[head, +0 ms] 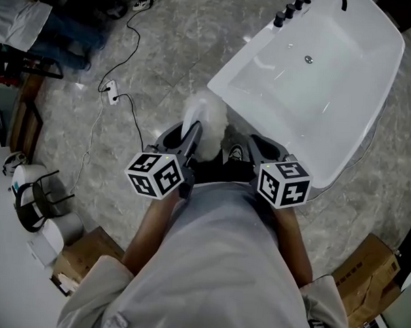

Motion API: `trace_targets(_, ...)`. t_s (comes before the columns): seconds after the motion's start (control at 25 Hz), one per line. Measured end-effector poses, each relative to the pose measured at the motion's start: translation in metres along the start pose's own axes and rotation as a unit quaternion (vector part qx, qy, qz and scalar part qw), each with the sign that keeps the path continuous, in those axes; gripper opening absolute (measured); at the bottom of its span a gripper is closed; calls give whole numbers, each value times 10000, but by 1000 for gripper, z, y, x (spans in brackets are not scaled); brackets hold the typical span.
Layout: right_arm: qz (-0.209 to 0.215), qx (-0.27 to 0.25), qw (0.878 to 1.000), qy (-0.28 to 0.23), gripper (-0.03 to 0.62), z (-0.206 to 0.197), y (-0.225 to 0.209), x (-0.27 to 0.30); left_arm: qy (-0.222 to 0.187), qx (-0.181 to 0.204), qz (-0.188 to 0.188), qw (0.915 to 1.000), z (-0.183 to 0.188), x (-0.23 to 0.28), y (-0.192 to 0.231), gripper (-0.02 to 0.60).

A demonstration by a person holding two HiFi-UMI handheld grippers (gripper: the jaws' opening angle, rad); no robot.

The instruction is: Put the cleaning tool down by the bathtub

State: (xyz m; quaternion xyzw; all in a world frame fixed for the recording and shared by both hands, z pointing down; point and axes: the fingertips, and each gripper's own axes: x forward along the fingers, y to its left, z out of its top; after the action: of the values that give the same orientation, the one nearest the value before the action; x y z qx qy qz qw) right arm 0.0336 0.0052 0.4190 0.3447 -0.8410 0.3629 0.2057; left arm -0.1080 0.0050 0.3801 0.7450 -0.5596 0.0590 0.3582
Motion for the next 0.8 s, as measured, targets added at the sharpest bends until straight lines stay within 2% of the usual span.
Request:
trace_targets(0.4, -162, 198, 9997, -30, 12, 16, -16, 14, 172, -53, -248, 9995, 17, 38, 8, 87)
trace_targets(0.8, -212, 366, 9991, 13, 12, 31, -18, 32, 347, 15, -216, 9992, 36, 66, 25, 88)
